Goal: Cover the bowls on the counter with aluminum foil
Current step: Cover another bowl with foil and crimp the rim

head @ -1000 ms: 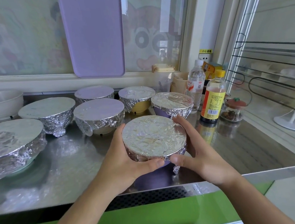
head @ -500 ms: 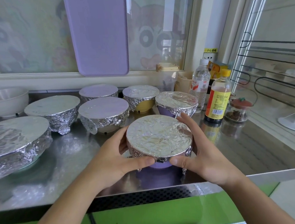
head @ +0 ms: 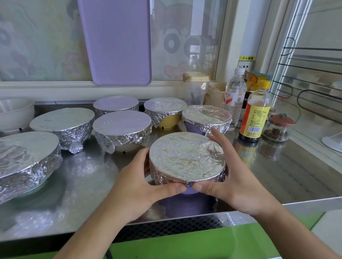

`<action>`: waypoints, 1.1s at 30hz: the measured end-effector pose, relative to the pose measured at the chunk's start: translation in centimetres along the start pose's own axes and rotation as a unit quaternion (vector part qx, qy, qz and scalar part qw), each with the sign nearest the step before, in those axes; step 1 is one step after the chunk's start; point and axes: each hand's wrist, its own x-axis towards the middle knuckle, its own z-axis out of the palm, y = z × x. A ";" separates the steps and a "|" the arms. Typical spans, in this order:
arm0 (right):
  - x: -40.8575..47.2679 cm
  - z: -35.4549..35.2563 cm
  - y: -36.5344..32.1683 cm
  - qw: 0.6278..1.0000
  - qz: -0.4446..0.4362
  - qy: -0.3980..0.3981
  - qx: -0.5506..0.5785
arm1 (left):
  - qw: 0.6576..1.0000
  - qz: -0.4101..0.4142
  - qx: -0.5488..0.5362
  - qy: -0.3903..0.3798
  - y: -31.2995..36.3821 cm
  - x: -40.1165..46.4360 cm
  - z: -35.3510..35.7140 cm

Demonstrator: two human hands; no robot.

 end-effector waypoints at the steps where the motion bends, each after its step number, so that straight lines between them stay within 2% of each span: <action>1: 0.0 0.0 0.0 1.000 -0.002 0.004 -0.006 | 1.000 -0.001 0.000 0.000 0.0 0.0 -0.1; 7: -0.2 0.3 -0.1 0.999 -0.014 0.025 -0.044 | 0.998 -0.028 -0.045 -0.025 -0.1 0.1 -0.1; 13: -0.3 0.1 -0.2 1.000 -0.021 -0.006 -0.006 | 1.000 -0.011 -0.018 0.005 0.3 0.0 0.6; 21: -0.4 0.2 -0.1 1.000 -0.009 0.010 -0.026 | 1.000 0.004 0.008 -0.003 0.1 -0.2 0.4; 24: -0.6 -0.3 -0.1 1.000 -0.016 -0.014 -0.022 | 0.998 -0.006 -0.041 -0.040 -0.1 -0.2 0.1; 29: -0.5 -0.5 0.0 1.000 -0.007 -0.017 0.010 | 0.991 -0.025 -0.122 -0.043 -0.3 0.4 -0.4; 33: -0.4 -0.3 1.1 0.996 0.015 -0.025 0.080 | 0.989 -0.014 -0.138 -0.058 -0.4 0.8 -0.4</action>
